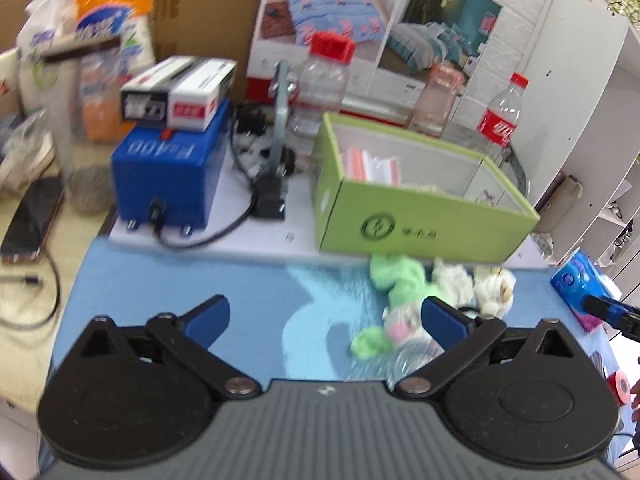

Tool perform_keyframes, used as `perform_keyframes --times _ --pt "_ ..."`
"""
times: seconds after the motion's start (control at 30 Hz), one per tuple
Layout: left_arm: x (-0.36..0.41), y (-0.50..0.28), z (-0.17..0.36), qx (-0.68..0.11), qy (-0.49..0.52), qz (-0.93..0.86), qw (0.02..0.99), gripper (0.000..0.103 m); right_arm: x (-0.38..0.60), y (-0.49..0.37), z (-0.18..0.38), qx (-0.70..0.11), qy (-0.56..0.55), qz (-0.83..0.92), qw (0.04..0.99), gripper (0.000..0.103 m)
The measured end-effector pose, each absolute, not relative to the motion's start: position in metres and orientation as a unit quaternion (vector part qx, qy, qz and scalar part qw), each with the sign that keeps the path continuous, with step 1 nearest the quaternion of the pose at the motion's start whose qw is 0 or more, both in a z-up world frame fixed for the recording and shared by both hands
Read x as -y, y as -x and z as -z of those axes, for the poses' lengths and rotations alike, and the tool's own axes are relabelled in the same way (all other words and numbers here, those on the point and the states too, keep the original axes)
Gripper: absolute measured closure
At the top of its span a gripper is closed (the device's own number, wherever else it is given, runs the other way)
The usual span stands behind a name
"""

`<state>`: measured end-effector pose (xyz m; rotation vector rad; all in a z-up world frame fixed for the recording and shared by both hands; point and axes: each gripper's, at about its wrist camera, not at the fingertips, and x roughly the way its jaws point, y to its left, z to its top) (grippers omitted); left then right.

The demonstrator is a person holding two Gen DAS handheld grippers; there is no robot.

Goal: Organize soft objects
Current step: 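Move left gripper to pink-white sock while right gripper moves to white towel bundle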

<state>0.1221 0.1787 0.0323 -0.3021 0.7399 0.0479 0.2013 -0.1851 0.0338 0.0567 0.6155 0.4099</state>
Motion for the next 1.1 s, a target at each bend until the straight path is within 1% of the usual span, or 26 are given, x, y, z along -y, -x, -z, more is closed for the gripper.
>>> perform_keyframes --times 0.13,0.23,0.37,0.5,0.6,0.8,0.93,1.1 --pt "-0.188 -0.097 -0.015 -0.369 0.178 -0.045 0.911 0.002 0.213 -0.156 -0.013 -0.293 -0.070 -0.145 0.942 0.034" --pt "-0.189 -0.097 -0.017 -0.369 0.183 -0.039 0.910 0.002 0.229 -0.128 0.008 -0.295 -0.122 -0.124 0.939 0.034" --pt "-0.166 -0.134 -0.038 -0.384 0.125 0.024 0.914 0.002 0.237 -0.117 0.026 -0.310 -0.164 -0.107 0.930 0.034" --pt "-0.133 -0.196 -0.043 -0.454 0.083 0.119 0.879 0.002 0.239 -0.119 0.025 -0.299 -0.177 -0.104 0.932 0.034" --pt "-0.106 -0.229 -0.037 -0.490 0.032 0.143 0.860 0.002 0.241 -0.120 0.025 -0.295 -0.182 -0.104 0.932 0.034" --pt "-0.080 -0.258 -0.005 -0.542 -0.061 0.145 0.826 0.002 0.249 -0.124 0.029 -0.299 -0.185 -0.092 0.932 0.034" --pt "-0.097 -0.263 0.003 -0.549 -0.071 0.111 0.825 0.001 0.250 -0.132 0.025 -0.297 -0.179 -0.091 0.933 0.033" --pt "-0.154 -0.255 0.005 -0.541 -0.033 0.035 0.840 0.001 0.242 -0.142 0.014 -0.288 -0.157 -0.105 0.939 0.033"
